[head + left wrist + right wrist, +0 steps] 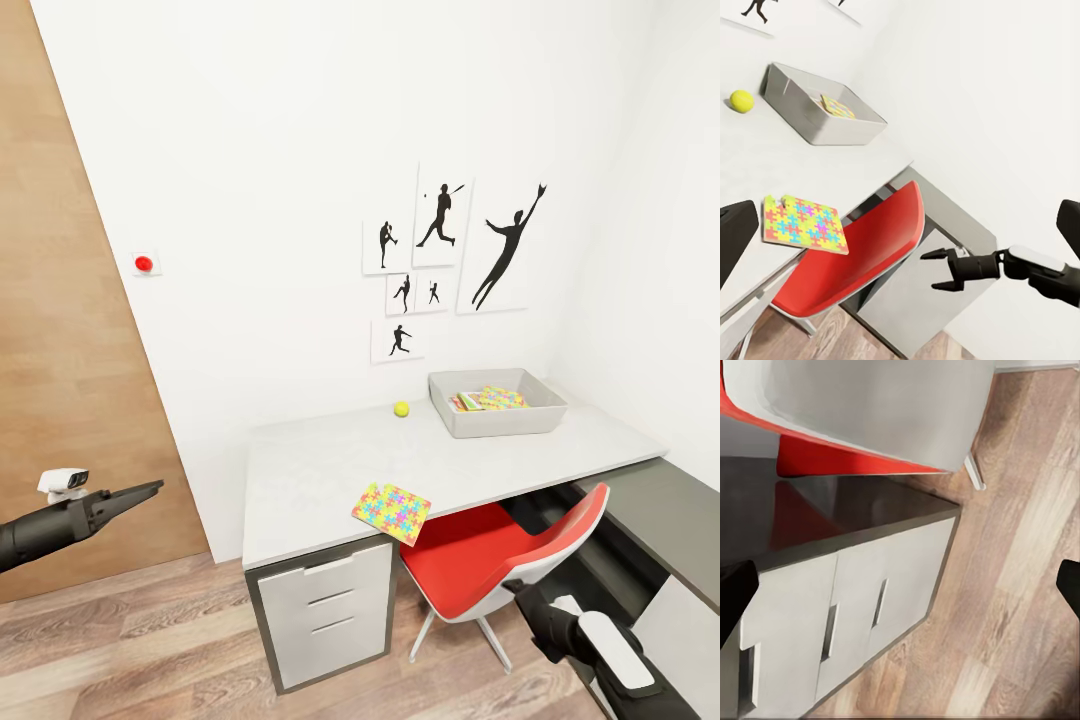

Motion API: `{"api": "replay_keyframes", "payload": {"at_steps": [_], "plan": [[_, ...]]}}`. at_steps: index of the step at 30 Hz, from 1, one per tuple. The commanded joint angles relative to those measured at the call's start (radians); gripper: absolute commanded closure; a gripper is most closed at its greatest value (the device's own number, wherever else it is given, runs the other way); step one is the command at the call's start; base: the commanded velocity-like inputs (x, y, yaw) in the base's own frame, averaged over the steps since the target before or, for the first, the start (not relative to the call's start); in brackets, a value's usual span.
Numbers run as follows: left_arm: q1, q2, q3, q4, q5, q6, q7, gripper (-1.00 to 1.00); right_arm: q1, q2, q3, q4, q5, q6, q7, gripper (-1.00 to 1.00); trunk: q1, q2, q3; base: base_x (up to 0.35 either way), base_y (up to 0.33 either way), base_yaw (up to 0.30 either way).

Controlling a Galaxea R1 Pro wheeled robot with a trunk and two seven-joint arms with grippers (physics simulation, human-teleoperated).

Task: Put all the toys in the child's room - the three board games (two on the bed and one on the table), the two jigsaw puzzles on the table, and the tennis ball on the table - inside the toy box on the table in the child's room.

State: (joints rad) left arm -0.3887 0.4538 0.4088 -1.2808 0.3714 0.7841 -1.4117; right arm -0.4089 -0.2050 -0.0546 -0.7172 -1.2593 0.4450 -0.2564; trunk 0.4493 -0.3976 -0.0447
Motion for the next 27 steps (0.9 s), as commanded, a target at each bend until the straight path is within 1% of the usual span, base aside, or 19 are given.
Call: {"api": "replay_keyframes", "payload": {"at_steps": [1,4,8,10,11,12,13,15,16,17,18,21,23,27], "plan": [[-0.001,0.0,0.0,0.0,0.001,0.011,-0.003,-1.0,-0.001,0.0,0.005,-0.002,-0.01,0.003,-0.009,-1.0,0.001,-0.002,-0.002,0.0,0.0,0.0],[-0.001,0.0,0.0,0.0,0.001,0.011,-0.003,-1.0,-0.001,0.001,0.036,-0.006,-0.012,0.006,-0.008,-1.0,0.001,-0.002,-0.002,0.0,0.0,0.0],[-0.001,0.0,-0.001,0.0,0.001,0.011,-0.003,-1.0,0.0,0.001,0.054,-0.013,-0.015,0.022,-0.009,-1.0,0.001,-0.002,-0.002,0.0,0.0,0.0],[-0.001,0.0,-0.001,0.0,0.001,0.011,-0.003,-1.0,0.001,0.001,0.057,-0.015,-0.016,0.061,-0.006,-1.0,0.001,-0.002,-0.002,0.0,0.0,0.0],[-0.001,0.0,-0.001,0.0,0.0,0.011,-0.003,-1.0,0.001,0.001,0.058,-0.017,-0.017,0.104,0.0,-1.0,0.001,-0.002,-0.002,0.0,0.0,0.0],[-0.001,0.0,-0.001,0.0,0.0,0.011,-0.003,-1.0,0.001,0.001,0.057,-0.023,-0.018,0.155,0.014,-1.0,0.001,-0.002,-0.002,0.0,0.0,0.0],[-0.001,0.0,-0.001,0.0,0.0,0.011,-0.003,-1.0,0.001,0.001,0.057,-0.028,-0.018,0.179,0.025,-1.0,0.001,-0.002,-0.002,0.0,0.0,0.0],[-0.001,0.0,-0.001,0.0,0.0,0.011,-0.003,-1.0,0.002,0.001,0.057,-0.074,-0.018,0.258,0.09,-1.0,0.001,-0.002,-0.002,0.0,0.0,0.0],[-0.001,0.0,-0.002,0.0,0.0,0.011,-0.003,-1.0,0.002,0.0,0.059,-0.105,-0.018,0.283,0.131,-1.0,0.001,-0.002,-0.002,0.0,0.0,0.0],[-0.001,0.0,-0.002,0.0,0.0,0.011,-0.003,-1.0,0.002,0.0,0.06,-0.12,-0.018,0.292,0.151,-1.0,0.001,-0.002,-0.002,0.0,0.0,0.0],[-0.001,0.0,-0.002,0.0,0.0,0.011,-0.002,-1.0,0.002,-0.002,0.062,-0.15,-0.018,0.306,0.188,-1.0,0.001,-0.002,-0.002,0.0,0.0,0.0],[-0.001,0.0,-0.002,0.0,0.0,0.011,0.002,-1.0,0.001,-0.004,0.065,-0.211,-0.018,0.337,0.248,-1.0,0.001,-0.002,-0.002,0.0,0.0,0.0],[-0.001,0.0,-0.002,0.001,0.0,0.011,0.003,-1.0,0.001,-0.004,0.065,-0.232,-0.017,0.368,0.267,-1.0,0.001,-0.002,-0.002,0.0,0.0,0.0],[-0.001,0.0,-0.001,0.001,0.0,0.011,0.003,-1.0,0.001,-0.002,0.065,-0.244,-0.017,0.391,0.277,-1.0,0.001,-0.002,-0.002,0.0,0.0,0.0]]}}
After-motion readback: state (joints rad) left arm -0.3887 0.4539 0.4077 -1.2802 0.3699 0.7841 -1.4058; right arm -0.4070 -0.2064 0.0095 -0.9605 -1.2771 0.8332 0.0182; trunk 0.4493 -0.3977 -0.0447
